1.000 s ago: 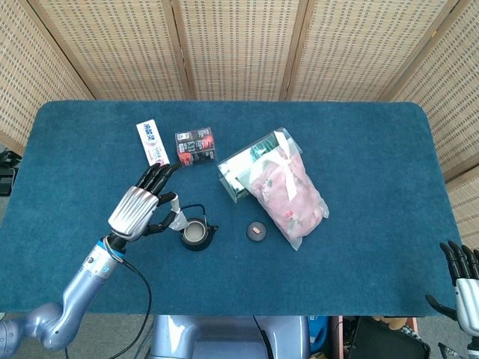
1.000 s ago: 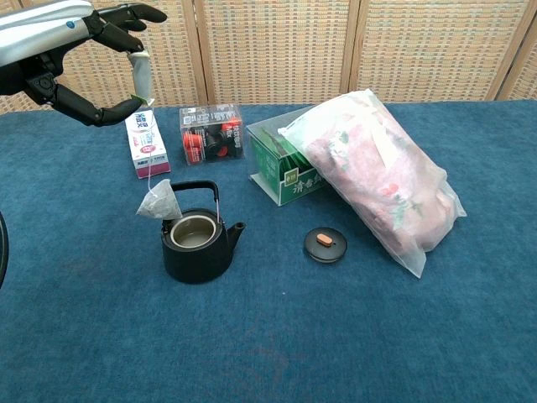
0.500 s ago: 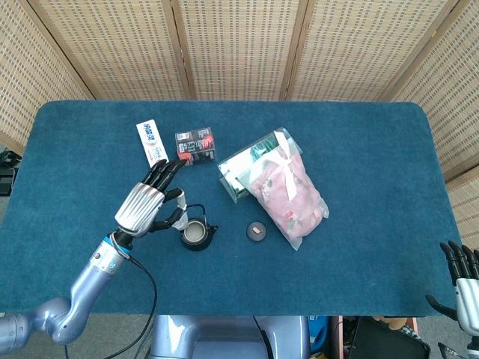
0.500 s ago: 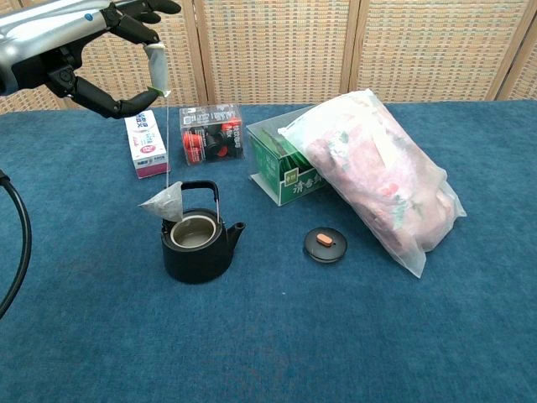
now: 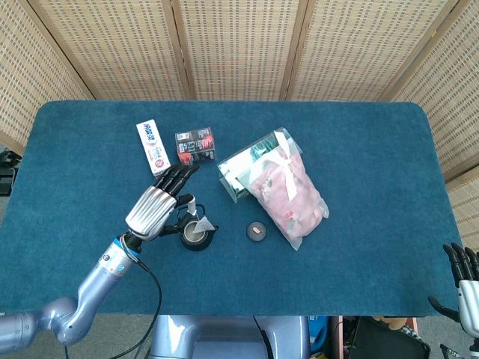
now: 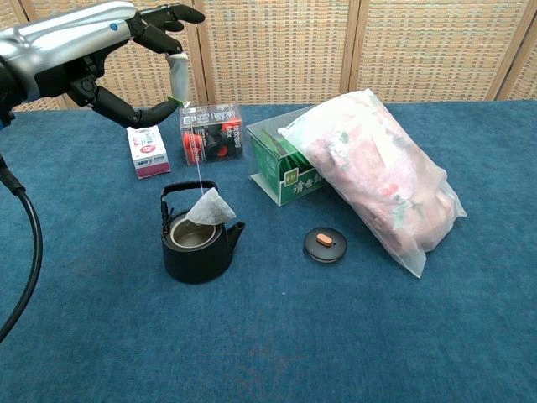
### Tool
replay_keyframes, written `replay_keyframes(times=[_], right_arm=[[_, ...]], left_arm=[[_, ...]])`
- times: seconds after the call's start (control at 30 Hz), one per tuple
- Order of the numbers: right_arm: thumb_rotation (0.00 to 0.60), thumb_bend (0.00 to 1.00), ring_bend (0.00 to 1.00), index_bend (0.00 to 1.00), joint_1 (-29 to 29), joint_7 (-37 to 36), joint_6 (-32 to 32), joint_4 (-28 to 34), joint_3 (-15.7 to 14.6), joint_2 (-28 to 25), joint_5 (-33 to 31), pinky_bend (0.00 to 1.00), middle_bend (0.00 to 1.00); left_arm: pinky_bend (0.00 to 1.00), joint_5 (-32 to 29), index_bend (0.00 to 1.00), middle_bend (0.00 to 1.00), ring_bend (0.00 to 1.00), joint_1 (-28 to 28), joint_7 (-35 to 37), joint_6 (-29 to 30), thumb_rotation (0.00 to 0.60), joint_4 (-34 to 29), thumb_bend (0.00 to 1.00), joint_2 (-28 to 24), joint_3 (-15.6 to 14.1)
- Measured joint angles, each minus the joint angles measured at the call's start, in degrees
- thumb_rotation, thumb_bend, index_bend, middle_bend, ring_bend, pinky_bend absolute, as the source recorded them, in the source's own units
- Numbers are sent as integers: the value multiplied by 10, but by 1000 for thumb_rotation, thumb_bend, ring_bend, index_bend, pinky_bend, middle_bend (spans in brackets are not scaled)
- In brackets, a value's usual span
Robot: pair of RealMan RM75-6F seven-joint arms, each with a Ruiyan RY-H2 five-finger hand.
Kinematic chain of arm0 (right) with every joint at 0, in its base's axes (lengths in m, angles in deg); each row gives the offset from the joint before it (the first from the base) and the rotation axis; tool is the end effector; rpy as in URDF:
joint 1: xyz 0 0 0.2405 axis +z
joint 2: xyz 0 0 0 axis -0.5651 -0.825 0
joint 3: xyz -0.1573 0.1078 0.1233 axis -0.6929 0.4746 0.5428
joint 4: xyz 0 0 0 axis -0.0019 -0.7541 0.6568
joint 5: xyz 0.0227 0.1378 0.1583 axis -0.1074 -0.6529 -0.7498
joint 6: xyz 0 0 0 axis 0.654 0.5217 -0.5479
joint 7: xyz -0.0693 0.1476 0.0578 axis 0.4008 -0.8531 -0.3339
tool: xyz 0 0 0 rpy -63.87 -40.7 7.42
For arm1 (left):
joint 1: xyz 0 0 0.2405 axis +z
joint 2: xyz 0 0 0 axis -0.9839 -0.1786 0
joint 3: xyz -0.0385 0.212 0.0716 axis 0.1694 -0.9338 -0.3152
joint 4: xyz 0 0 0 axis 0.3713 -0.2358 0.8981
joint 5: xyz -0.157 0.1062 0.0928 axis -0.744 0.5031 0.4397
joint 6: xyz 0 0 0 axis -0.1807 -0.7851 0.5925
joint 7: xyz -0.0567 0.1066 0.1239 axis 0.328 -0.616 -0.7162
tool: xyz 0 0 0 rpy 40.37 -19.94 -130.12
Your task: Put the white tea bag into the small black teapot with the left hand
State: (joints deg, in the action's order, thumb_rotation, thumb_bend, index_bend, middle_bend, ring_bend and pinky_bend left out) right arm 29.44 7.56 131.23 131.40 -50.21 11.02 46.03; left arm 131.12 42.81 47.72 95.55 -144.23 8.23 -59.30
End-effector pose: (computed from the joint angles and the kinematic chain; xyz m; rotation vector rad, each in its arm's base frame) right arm -0.3366 -0.1485 0.1540 1.2840 -0.8859 0.7820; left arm -0.0600 0.3082 0.0357 -1.8479 -0.8170 -1.3319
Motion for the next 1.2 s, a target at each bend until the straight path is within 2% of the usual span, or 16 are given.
replay_keyframes(times=[0.57, 1.2], right_arm=[[600, 71, 11, 92, 1, 7, -3, 5, 0, -1, 2, 91, 150], [600, 71, 11, 92, 4, 11, -7, 10, 0, -1, 3, 91, 151]], left_arm=[[0, 1, 624, 0, 0, 27, -10, 17, 600, 11, 471, -6, -43], [0, 68, 624, 0, 0, 91, -59, 75, 600, 35, 472, 5, -122]])
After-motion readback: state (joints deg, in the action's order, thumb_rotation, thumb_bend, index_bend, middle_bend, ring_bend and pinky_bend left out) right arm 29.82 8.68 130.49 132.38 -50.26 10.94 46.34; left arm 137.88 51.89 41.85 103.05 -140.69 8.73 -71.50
